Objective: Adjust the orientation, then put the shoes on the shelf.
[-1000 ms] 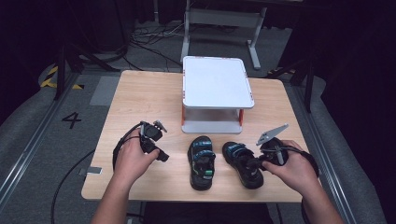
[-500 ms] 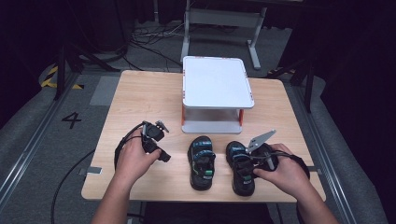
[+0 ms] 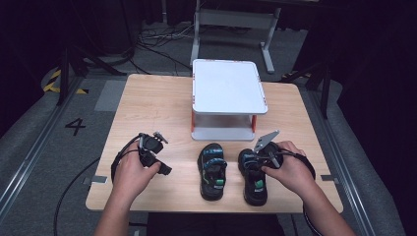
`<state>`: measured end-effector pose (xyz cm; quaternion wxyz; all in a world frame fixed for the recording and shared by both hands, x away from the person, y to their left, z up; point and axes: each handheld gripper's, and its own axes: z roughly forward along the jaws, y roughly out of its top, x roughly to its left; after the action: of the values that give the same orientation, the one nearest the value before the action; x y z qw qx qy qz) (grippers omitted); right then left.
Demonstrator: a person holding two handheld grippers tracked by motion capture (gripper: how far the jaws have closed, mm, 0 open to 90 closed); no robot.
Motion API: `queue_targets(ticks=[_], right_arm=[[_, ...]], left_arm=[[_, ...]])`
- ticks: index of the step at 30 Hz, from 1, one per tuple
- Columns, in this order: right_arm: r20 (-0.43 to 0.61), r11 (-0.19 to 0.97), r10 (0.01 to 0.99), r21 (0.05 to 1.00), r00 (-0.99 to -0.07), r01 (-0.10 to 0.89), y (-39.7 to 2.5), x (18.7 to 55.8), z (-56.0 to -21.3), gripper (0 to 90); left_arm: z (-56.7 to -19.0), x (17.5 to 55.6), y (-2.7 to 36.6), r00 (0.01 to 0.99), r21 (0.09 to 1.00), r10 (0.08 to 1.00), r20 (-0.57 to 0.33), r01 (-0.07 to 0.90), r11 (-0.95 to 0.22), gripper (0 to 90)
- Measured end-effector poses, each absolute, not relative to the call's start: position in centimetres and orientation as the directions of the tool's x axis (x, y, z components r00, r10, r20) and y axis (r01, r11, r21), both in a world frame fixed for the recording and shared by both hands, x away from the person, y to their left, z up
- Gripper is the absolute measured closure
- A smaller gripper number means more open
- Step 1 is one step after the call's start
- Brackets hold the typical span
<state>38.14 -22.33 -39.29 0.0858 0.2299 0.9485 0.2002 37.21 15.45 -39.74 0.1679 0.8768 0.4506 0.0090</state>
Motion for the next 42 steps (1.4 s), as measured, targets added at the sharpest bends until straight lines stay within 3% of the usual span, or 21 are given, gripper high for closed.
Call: queue_targets(ticks=[3, 9, 13, 17, 22, 25, 30, 37, 42], right_arm=[[-0.084, 0.792, 0.475, 0.473, -0.876, 0.385, -21.8, 38.4, -38.9, 72.7], [-0.007, 0.721, 0.442, 0.598, -0.897, 0.351, -19.7, 39.0, -39.3, 72.5], [-0.010, 0.758, 0.417, 0.555, -0.909, 0.342, -19.0, 39.3, -40.4, 72.1], [0.067, 0.719, 0.430, 0.578, -0.901, 0.386, -19.7, 39.8, -40.5, 69.9], [0.051, 0.707, 0.459, 0.584, -0.887, 0.399, -19.8, 39.6, -40.4, 51.8], [0.030, 0.706, 0.470, 0.586, -0.882, 0.396, -20.2, 39.0, -39.2, 48.7], [0.039, 0.693, 0.494, 0.586, -0.869, 0.420, -20.3, 37.5, -37.0, 46.9], [0.148, 0.635, 0.582, 0.531, -0.799, 0.561, -19.0, 36.1, -35.3, 46.2], [0.124, 0.652, 0.616, 0.475, -0.778, 0.591, -17.6, 35.6, -35.5, 45.2]], left_arm=[[-39.8, 36.9, 15.8, 0.586, 0.307, 0.800, -0.131, 0.791, -0.529, 23.8], [-39.9, 36.6, 16.1, 0.579, 0.302, 0.806, -0.127, 0.796, -0.525, 23.9], [-39.9, 36.8, 15.9, 0.584, 0.304, 0.800, -0.139, 0.794, -0.526, 23.9], [-40.0, 37.2, 15.5, 0.590, 0.303, 0.795, -0.142, 0.790, -0.533, 23.8], [-39.6, 37.7, 15.3, 0.599, 0.299, 0.790, -0.132, 0.784, -0.544, 23.5], [-39.3, 38.1, 15.2, 0.599, 0.297, 0.794, -0.109, 0.781, -0.549, 23.3], [-39.0, 38.8, 14.6, 0.611, 0.304, 0.783, -0.114, 0.772, -0.558, 23.2], [-38.8, 39.1, 13.7, 0.634, 0.309, 0.763, -0.123, 0.755, -0.578, 23.2], [-38.6, 39.5, 13.3, 0.650, 0.320, 0.750, -0.120, 0.741, -0.590, 23.2]])
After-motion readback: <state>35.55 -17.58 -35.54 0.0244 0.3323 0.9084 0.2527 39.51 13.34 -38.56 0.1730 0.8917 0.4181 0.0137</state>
